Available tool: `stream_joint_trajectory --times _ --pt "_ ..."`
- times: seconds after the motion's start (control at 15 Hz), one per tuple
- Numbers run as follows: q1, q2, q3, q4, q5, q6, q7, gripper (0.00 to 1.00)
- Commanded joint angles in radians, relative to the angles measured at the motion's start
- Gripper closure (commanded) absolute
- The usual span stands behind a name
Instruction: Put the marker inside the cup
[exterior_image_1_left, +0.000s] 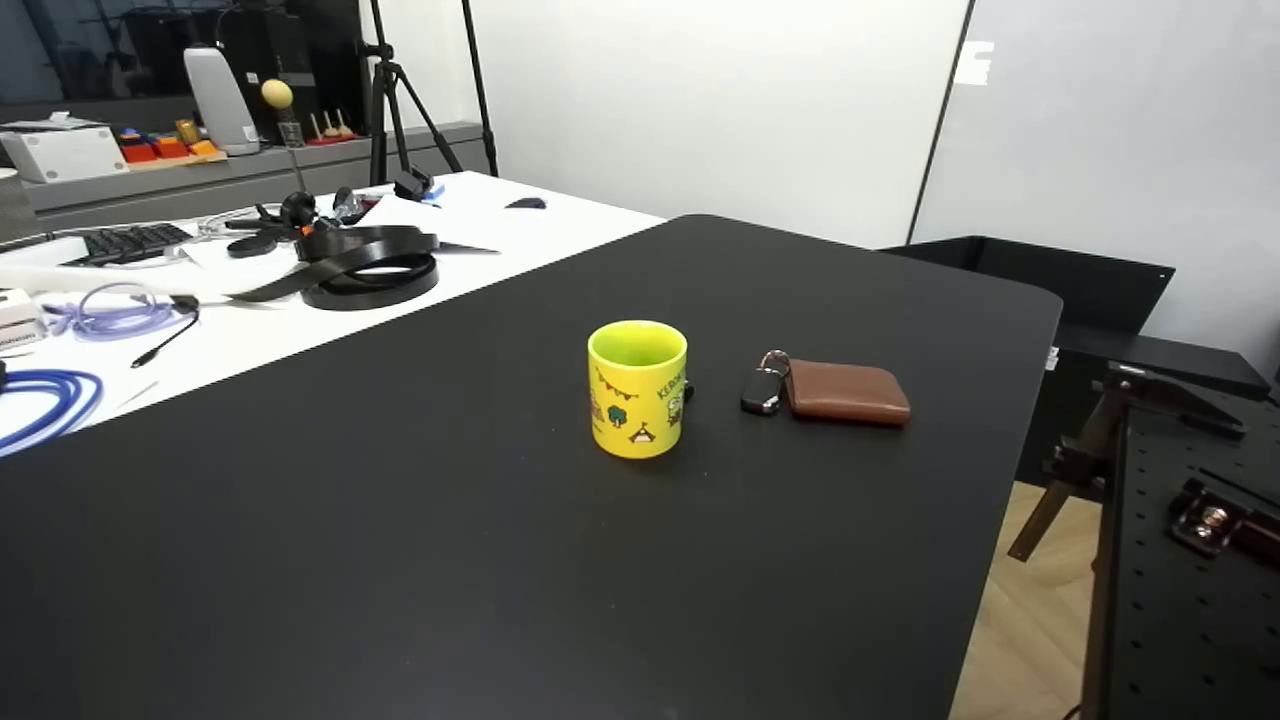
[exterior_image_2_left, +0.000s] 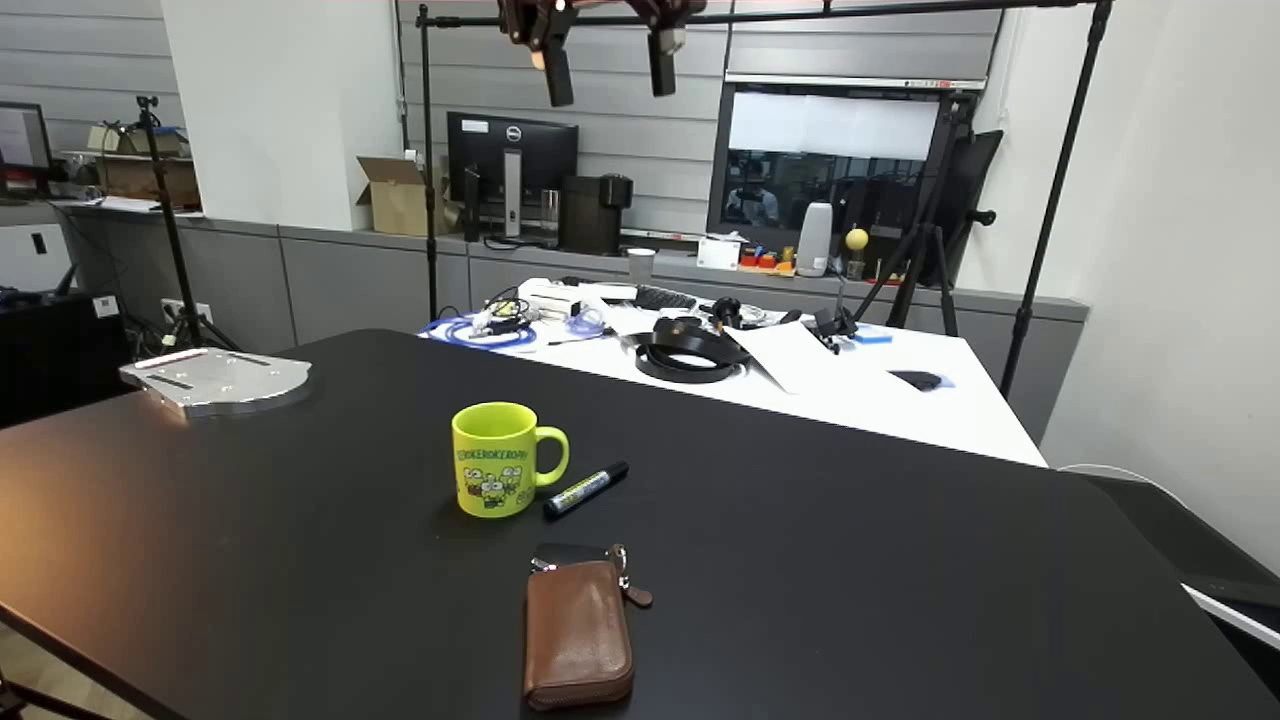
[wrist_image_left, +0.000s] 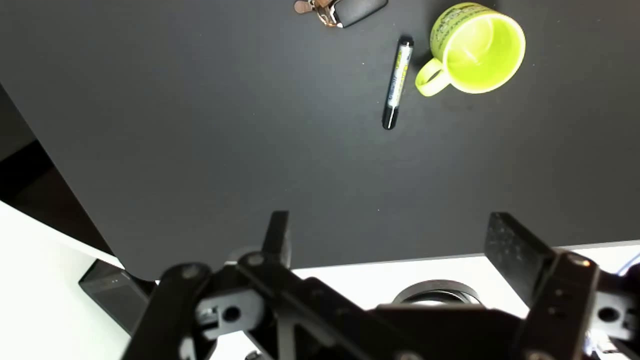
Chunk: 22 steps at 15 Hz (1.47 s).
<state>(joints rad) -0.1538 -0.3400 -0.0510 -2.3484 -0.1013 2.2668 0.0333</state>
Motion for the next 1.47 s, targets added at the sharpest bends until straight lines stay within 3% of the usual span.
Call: stream_joint_trajectory --times 0.0,0.27,0.73,1.13,1.27,1.4 --pt "0.007 0.013 -0.015 0.0 -0.005 0.005 0.005 0.0" --pt "0.015 0.044 -0.02 0.011 0.012 0.001 -0.011 0.0" --pt "0.008 0.397 -0.078 0.16 0.123 0.019 -0.05 0.0" --pt "-0.002 0.635 -0.042 0.263 0.281 0.046 -0.134 0.0" --pt "-0.007 0.687 -0.028 0.285 0.315 0.038 -0.132 0.0" --pt "-0.001 0.656 -0.033 0.238 0.283 0.062 -0.129 0.0"
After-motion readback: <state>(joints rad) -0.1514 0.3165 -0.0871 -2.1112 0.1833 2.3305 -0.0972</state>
